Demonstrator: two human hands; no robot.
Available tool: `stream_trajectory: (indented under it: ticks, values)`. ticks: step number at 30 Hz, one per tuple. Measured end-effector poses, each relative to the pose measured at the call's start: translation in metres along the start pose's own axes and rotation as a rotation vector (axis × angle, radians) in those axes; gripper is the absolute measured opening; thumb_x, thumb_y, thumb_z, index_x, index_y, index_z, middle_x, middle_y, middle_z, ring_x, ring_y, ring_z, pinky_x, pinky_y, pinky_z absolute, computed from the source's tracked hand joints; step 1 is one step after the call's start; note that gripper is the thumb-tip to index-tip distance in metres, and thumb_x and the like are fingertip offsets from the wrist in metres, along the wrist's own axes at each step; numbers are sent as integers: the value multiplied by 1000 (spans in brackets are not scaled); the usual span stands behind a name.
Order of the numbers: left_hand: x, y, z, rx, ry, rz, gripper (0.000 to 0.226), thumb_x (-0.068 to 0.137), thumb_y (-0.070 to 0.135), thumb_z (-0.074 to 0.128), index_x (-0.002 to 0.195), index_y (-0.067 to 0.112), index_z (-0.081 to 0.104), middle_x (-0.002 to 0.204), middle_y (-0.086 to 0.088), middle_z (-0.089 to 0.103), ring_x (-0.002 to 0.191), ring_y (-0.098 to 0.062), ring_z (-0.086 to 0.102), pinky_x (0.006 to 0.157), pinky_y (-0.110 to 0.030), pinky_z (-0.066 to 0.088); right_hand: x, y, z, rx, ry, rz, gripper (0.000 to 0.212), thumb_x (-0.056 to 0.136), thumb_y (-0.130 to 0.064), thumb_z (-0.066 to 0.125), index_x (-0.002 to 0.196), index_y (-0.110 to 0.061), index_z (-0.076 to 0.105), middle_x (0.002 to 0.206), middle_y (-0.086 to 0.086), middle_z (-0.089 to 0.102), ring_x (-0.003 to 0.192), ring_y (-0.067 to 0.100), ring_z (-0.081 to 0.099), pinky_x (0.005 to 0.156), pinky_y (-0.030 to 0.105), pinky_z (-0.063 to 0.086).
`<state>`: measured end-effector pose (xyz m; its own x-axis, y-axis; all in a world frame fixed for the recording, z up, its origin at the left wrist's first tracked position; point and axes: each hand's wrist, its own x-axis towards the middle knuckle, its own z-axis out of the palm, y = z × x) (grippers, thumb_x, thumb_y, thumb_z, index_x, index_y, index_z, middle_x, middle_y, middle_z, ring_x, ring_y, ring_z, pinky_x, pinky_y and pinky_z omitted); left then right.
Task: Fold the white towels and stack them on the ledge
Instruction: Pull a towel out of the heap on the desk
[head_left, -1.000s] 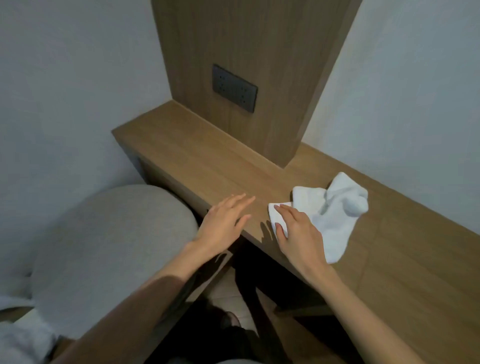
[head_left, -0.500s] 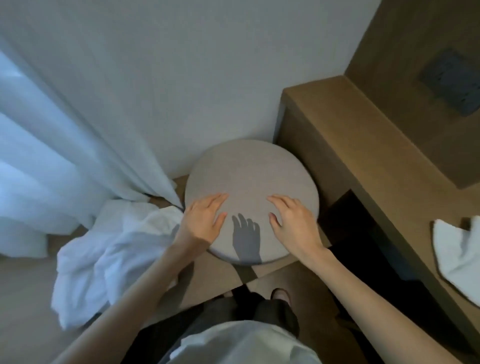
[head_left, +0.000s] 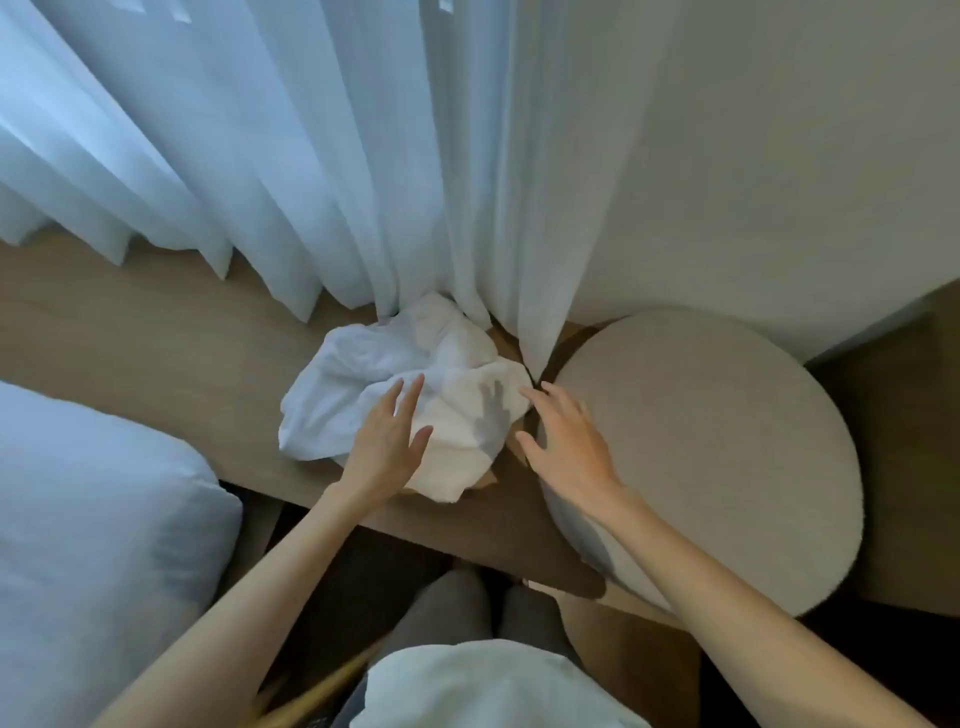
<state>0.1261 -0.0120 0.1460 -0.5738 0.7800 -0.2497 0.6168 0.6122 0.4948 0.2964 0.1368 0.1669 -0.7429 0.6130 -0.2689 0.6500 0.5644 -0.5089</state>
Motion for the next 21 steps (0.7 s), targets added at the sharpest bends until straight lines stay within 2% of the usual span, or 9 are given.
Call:
stream_trajectory:
  ticks: [5,11,17,19,21]
  values:
    - [13,-36,-7,-64,17,-130,67,98,35,46,152,26,8,159,-11,7,144,-27,18,111,-41,27,49,-19,25,-67,-170,-19,66,92,-37,56,148,-33,22,155,0,16,134,32,20,101,46,41]
    - [63,-93,-3,-69,1,-206,67,98,40,45,152,29,7,159,-15,2,145,-31,11,116,-43,17,122,-45,68,-113,-275,18,72,89,-43,60,148,-37,18,157,-1,4,139,36,12,107,57,30]
    - [137,-161,32,31,-90,-185,65,99,19,45,152,31,9,159,-16,0,141,-36,20,107,-45,32,198,-46,137,-132,-377,49,79,88,-40,63,149,-40,13,159,-3,-4,143,40,2,112,62,18]
    - [163,-183,46,106,-115,-153,66,98,14,47,151,33,12,159,-13,-2,142,-39,16,104,-49,36,222,-41,159,-200,-423,49,81,87,-45,63,149,-40,11,159,-4,-7,143,41,2,112,64,12]
    - [188,-199,63,232,-156,-117,68,97,15,48,150,37,11,160,-8,-7,144,-41,4,103,-53,36,241,-31,178,-279,-453,33,82,85,-52,61,150,-39,12,160,-2,-7,143,41,7,113,63,12]
